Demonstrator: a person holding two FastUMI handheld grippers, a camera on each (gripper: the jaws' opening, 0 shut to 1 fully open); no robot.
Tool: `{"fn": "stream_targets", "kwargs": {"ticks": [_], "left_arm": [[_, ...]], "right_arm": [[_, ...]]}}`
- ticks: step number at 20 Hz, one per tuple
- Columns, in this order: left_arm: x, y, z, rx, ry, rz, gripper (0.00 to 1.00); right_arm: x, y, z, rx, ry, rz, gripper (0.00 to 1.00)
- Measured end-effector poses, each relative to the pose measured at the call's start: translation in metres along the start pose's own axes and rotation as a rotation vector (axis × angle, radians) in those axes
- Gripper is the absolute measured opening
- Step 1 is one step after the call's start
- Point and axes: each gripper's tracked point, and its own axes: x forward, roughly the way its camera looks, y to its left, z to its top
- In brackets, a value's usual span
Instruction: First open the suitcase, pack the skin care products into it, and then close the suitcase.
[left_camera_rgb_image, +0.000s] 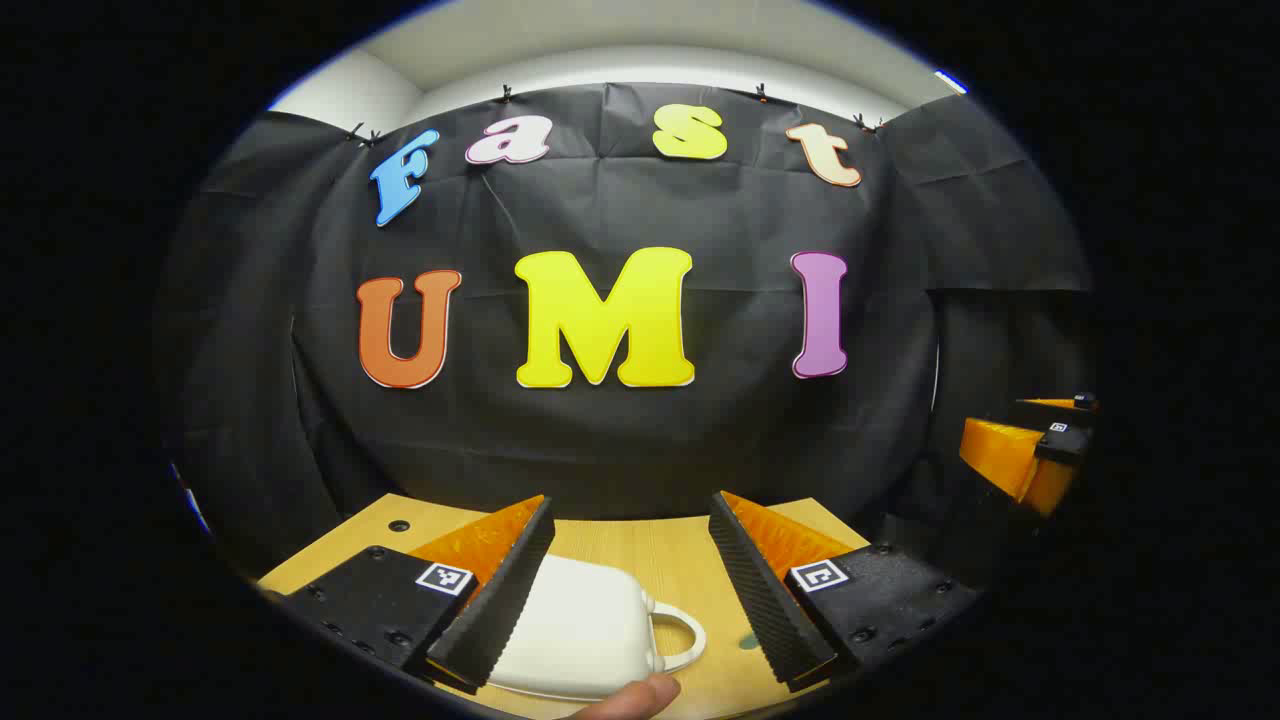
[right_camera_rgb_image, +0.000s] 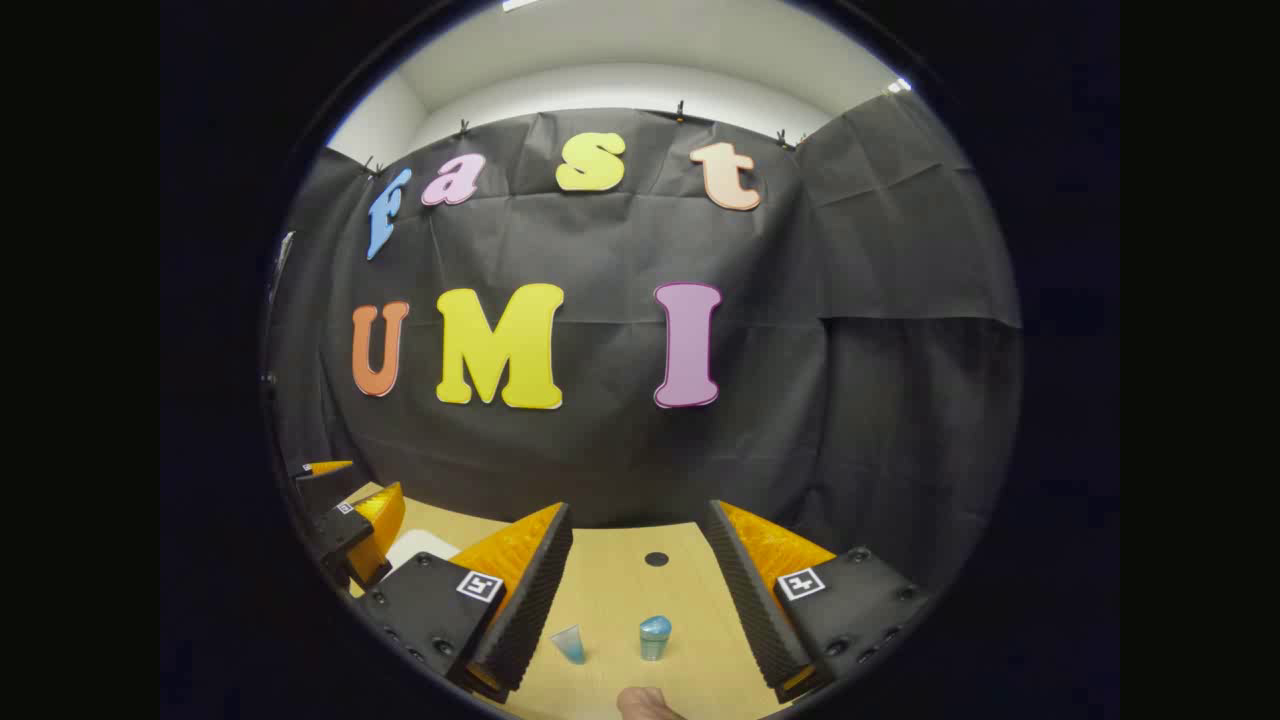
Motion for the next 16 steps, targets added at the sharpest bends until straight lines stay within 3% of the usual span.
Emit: {"fn": "stream_targets", "kwargs": {"ticks": [10, 16], "left_arm": [[-0.002, -0.005, -0.008, 0.016, 0.007, 0.012, 0.99], [0.015, -0.016, -0.051, 0.184, 0.013, 0.002, 0.99]], "right_arm": [[0.002, -0.003, 0.000, -0.034, -0.009, 0.028, 0.81], [0.004, -0.043, 0.010, -0.110, -0.058, -0.030, 0.81]]}}
